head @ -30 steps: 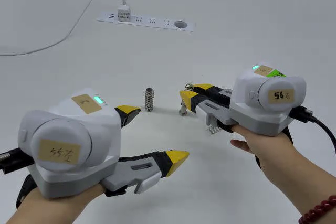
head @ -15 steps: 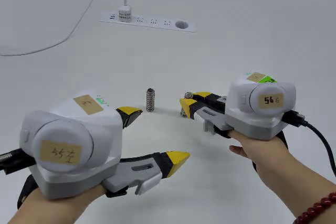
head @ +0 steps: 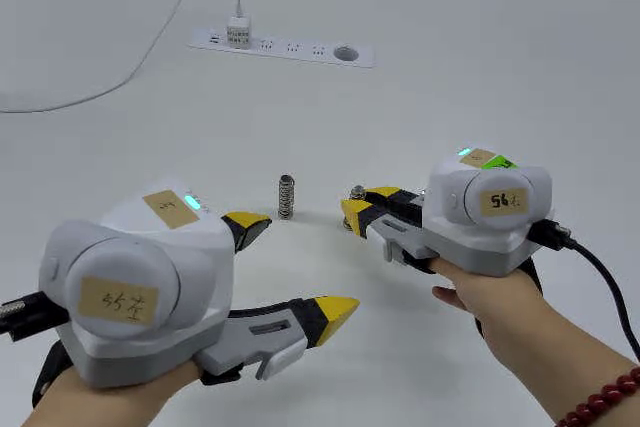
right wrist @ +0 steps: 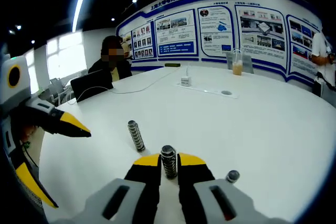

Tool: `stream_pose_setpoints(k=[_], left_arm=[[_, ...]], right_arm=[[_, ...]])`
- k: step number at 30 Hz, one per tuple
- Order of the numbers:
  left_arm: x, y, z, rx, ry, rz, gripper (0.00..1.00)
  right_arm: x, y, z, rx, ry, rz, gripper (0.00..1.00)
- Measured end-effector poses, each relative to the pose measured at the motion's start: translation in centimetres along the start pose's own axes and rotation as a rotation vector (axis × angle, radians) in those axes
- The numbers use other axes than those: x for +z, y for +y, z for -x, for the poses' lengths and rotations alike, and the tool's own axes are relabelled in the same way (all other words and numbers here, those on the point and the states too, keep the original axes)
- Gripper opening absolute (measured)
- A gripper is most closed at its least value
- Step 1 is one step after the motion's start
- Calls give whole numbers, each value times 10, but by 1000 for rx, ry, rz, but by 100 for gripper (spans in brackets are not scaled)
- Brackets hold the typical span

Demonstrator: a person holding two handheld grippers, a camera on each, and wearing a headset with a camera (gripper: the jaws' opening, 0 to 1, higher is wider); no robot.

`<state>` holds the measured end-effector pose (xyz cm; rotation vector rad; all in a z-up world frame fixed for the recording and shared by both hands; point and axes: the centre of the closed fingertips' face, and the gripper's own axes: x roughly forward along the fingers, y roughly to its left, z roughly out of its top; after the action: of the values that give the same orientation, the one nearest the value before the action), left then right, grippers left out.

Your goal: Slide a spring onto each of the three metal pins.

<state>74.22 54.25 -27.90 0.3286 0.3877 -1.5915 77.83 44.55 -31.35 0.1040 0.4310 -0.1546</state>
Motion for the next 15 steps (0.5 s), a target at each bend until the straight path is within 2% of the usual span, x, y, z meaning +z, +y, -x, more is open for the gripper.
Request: stream_pose_setpoints(k=[4, 15], left_arm=[[1, 0, 0, 0, -3, -1, 65], [4, -3, 0, 1, -15, -15, 65]], right_arm=[[2, 1, 2, -5, -2, -9, 17], [19, 6, 19, 24, -33, -50, 27]])
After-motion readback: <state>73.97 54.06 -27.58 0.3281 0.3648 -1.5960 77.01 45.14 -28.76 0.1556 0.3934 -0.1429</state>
